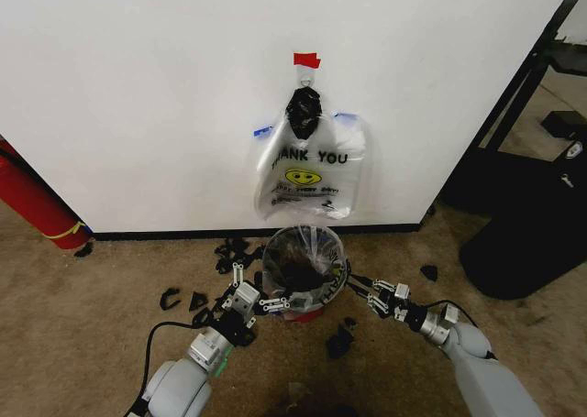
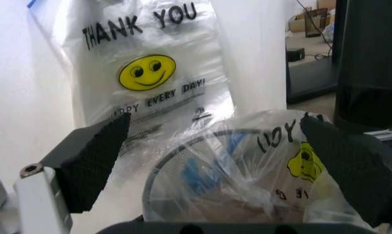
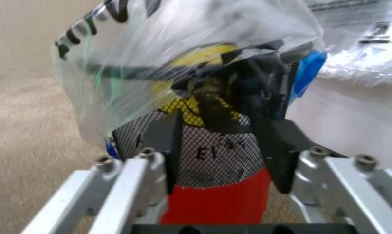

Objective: Pick up the garbage bag from the wall and place it over the trash bin.

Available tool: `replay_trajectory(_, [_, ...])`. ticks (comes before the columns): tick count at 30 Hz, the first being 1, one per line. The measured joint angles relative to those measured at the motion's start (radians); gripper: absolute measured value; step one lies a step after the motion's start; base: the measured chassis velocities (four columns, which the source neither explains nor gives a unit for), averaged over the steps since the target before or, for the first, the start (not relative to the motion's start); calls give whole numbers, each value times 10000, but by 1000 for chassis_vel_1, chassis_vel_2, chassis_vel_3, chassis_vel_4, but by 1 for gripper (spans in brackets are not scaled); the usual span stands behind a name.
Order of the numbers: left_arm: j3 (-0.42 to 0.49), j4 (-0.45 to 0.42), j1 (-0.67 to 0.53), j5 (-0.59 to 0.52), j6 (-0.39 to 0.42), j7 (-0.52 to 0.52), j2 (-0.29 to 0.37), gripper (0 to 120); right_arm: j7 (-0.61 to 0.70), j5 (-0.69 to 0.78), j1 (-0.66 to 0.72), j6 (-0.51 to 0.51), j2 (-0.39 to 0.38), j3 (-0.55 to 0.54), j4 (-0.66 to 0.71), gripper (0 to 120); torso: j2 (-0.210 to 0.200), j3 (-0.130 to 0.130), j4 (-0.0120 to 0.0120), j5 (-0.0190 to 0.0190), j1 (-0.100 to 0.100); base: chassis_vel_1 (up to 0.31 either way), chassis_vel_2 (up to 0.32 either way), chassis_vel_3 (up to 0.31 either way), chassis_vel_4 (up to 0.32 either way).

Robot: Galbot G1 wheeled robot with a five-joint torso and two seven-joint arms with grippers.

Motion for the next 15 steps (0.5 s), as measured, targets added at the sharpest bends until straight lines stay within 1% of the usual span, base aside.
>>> replay_trajectory(3, [-3, -3, -6, 0, -2, -1, 15, 100, 386, -39, 35, 109, 43, -99, 6, 53, 0, 0, -1, -1, 0, 0, 0, 0, 0])
replay_trajectory(4, [-3, -3, -6, 0, -2, -1, 15, 100, 386, -39, 35, 109, 43, -99, 6, 53, 0, 0, -1, -1, 0, 0, 0, 0, 0])
replay_trajectory(6, [-2, 10, -28, 0, -9, -4, 19, 100, 623, 20, 68, 127, 103, -196, 6, 64, 0, 0, 0, 0, 0, 0, 0, 0, 0])
replay_trajectory(8, [4, 18, -42, -2, -13, -5, 34, 100, 682, 34, 93, 129, 142, -228, 6, 70, 0, 0, 0, -1, 0, 0, 0, 0, 0])
replay_trajectory(10, [14, 37, -74, -19, -16, -6, 64, 100, 750, 52, 136, 129, 182, -268, 0, 80, 0, 0, 0, 0, 0, 0, 0, 0, 0])
replay_trajectory(12, [16, 55, -92, -29, -17, -6, 80, 100, 762, 58, 155, 129, 187, -274, -11, 80, 0, 0, 0, -1, 0, 0, 0, 0, 0])
replay_trajectory(13, [17, 60, -99, -33, -18, -7, 85, 100, 767, 62, 162, 129, 189, -276, -17, 78, 0, 0, 0, -1, 0, 0, 0, 0, 0])
replay_trajectory(15, [28, 94, -140, -54, -23, -9, 106, 100, 787, 74, 207, 127, 193, -279, -70, 68, 0, 0, -1, -1, 0, 0, 0, 0, 0])
